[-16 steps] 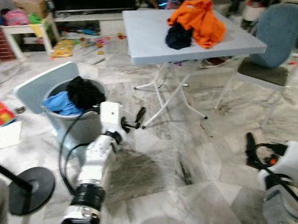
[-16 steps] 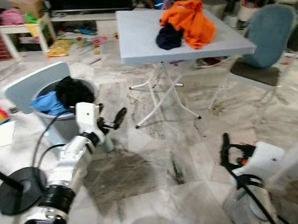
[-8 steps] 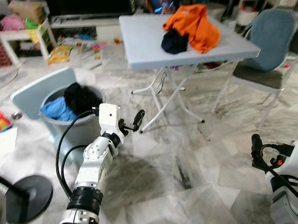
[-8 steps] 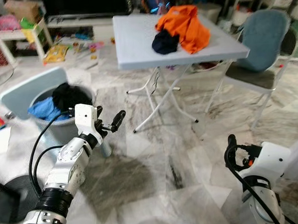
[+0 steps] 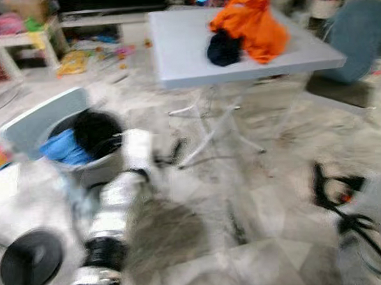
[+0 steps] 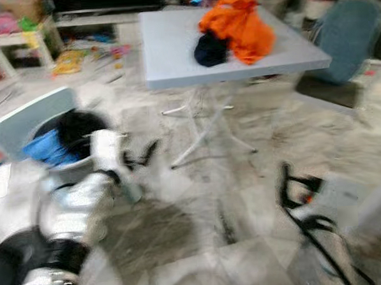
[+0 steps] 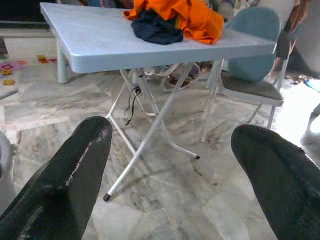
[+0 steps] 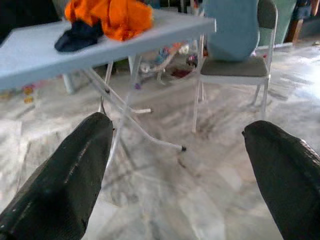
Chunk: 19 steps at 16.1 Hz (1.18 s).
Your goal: Hang hanger
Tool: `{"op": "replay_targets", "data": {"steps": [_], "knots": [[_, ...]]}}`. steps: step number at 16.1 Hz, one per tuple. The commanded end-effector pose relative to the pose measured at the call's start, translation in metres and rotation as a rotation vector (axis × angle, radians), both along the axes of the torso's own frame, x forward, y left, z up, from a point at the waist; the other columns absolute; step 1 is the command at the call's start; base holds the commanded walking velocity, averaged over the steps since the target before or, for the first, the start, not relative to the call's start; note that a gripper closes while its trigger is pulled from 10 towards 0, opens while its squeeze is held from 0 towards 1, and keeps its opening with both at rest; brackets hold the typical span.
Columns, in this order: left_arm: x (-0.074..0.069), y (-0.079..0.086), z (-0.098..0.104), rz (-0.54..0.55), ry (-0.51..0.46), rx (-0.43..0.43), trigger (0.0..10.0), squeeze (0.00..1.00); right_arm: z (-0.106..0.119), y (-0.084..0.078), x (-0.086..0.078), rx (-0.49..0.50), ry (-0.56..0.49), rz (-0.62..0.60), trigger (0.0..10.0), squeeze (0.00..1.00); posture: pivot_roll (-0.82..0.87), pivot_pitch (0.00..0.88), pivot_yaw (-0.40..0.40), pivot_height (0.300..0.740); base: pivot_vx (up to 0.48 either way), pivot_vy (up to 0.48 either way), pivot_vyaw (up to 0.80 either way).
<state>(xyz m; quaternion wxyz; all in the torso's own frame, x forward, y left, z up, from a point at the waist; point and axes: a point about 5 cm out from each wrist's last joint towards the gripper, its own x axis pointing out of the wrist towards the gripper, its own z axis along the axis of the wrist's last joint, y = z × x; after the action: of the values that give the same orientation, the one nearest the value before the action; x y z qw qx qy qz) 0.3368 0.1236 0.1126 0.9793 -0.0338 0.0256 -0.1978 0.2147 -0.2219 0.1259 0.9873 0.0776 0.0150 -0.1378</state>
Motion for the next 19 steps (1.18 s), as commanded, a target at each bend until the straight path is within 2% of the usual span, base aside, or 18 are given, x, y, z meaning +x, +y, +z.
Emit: {"op": "replay_targets", "data": {"steps": [1,3,4,6,9,10,14,15,19], "knots": [[0.000,-0.016,0.006,-0.043,-0.014,-0.008,10.0,0.00,0.007,-0.010,-0.004,-0.055,-0.018,-0.035,10.0,0.00,0.04,0.000,-0.037,0.740,0.454,0.000,0.00],[-0.002,-0.017,0.001,-0.064,0.003,-0.007,10.0,0.00,0.005,-0.014,-0.005,-0.058,-0.017,-0.054,10.0,0.00,0.05,0.000,-0.042,0.740,0.454,0.000,0.00],[-0.004,-0.018,0.000,-0.110,0.010,-0.001,10.0,0.00,0.004,-0.016,-0.004,-0.065,-0.018,-0.062,10.0,0.00,0.06,0.000,-0.053,0.740,0.458,0.000,0.00],[-0.009,-0.015,-0.003,-0.185,0.008,0.052,10.0,0.00,0.001,-0.020,-0.001,-0.077,-0.008,-0.060,10.0,0.00,0.10,0.000,-0.085,0.740,0.456,0.000,0.00],[-0.016,-0.011,-0.012,-0.220,0.005,0.108,10.0,0.00,-0.003,-0.023,0.009,-0.087,0.000,-0.045,10.0,0.00,0.14,0.000,-0.106,0.740,0.456,0.000,0.00],[-0.022,-0.007,-0.018,-0.214,0.003,0.127,10.0,0.00,-0.003,-0.024,0.016,-0.090,-0.011,-0.041,10.0,0.00,0.14,0.000,-0.102,0.740,0.458,0.000,0.00],[-0.034,0.008,-0.034,-0.002,0.021,0.093,10.0,0.00,-0.011,-0.028,0.016,-0.064,0.002,-0.054,10.0,0.00,0.18,0.000,-0.136,0.740,0.393,0.000,0.00],[-0.034,0.009,-0.034,0.011,0.023,0.092,10.0,0.00,-0.012,-0.028,0.016,-0.062,0.005,-0.050,10.0,0.00,0.18,0.000,-0.136,0.740,0.259,0.000,0.00],[-0.031,0.028,-0.013,0.058,-0.057,0.164,10.0,0.00,-0.020,-0.018,0.004,-0.061,0.042,0.008,10.0,0.00,0.20,0.000,-0.138,0.740,0.000,0.000,0.00]]}}
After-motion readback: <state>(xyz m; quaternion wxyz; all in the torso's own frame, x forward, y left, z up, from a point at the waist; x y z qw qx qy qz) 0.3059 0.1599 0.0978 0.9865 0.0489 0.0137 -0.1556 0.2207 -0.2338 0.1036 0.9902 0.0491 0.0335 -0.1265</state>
